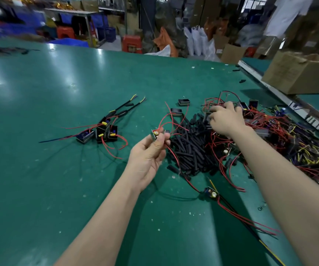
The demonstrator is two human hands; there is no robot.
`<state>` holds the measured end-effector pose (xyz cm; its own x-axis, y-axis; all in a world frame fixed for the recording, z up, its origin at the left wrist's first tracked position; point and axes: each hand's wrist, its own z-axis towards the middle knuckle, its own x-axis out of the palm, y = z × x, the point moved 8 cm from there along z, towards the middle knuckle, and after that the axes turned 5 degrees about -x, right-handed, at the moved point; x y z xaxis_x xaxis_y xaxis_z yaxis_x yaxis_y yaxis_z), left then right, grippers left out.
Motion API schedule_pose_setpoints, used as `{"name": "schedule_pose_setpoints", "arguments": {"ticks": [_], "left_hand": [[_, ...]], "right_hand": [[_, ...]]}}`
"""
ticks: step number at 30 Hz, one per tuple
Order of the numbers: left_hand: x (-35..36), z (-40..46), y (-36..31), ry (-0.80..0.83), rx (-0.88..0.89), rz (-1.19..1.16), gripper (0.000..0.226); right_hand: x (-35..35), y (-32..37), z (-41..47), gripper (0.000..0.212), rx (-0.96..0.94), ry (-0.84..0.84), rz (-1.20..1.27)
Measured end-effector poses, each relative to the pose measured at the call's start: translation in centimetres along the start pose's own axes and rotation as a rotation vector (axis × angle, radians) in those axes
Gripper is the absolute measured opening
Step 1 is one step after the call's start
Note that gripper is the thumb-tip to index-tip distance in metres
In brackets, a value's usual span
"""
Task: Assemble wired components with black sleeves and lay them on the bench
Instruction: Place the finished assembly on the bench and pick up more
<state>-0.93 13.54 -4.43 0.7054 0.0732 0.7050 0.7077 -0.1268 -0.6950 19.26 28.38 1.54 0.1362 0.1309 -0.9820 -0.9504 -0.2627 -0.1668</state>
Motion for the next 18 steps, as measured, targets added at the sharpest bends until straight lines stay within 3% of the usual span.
{"name": "schedule_pose_setpoints", "arguments": {"ticks": [6, 8, 12, 18], "left_hand": [[0.2, 0.1, 0.5, 0.008, -0.077, 0.047, 0.022], [0.2, 0.1, 0.6, 0.003, -0.100, 0.060, 0.016], [0.3, -0.1, 0.9, -0.010, -0.121, 0.101, 0.024], [1.0, -0.5, 1.1, 0.047, -0.164, 0.086, 0.025]], "right_hand": [[-0.5, -1.1, -0.3, 0.031, -0.001, 0.051, -0.137], [-1.2, -1.0, -1.2, 0.022, -0.009, 0.000, -0.128], [-3.2, -1.3, -3.2, 0.022, 0.080, -0.175, 0.180], [-4.8, -0.6, -6.6, 0.009, 0.127, -0.237, 0.721]]}}
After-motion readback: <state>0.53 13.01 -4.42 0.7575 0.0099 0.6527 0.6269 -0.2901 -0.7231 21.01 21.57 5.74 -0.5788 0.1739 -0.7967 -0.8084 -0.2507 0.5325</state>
